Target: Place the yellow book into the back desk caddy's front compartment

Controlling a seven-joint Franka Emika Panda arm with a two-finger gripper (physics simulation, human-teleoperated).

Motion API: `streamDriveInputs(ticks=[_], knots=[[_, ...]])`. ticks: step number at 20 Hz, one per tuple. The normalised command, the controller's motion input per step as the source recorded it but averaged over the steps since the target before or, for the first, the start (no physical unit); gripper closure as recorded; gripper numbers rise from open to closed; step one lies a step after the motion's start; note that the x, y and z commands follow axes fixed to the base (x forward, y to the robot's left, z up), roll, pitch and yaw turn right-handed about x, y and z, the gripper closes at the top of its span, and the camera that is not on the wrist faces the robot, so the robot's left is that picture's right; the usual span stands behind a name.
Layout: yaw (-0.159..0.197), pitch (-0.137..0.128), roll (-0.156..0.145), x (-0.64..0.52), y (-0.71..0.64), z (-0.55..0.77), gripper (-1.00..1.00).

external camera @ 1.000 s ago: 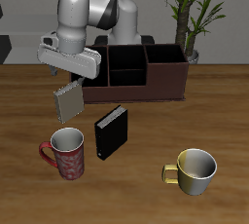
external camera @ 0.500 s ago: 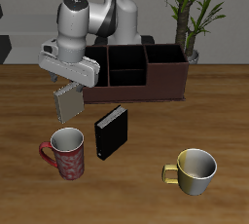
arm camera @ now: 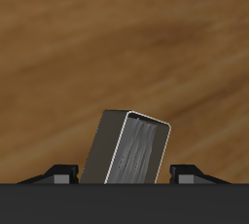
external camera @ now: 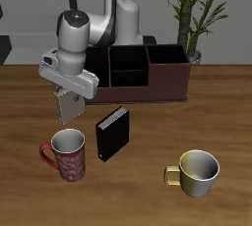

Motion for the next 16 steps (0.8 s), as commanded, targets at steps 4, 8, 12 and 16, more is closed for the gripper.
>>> streamDriveInputs(ticks=[4, 8, 12, 16], knots=[[0.006, -0.007, 0.011, -0.04, 0.07, 0.03, 1.0], [0.019, -0.035, 0.043, 0.07, 0.2, 0.23, 1.0], [0.077, -0.067, 0.047, 0.12, 0.3, 0.42, 1.0], [0.161, -0.071, 0.07, 0.15, 0.55, 0.64, 1.0]])
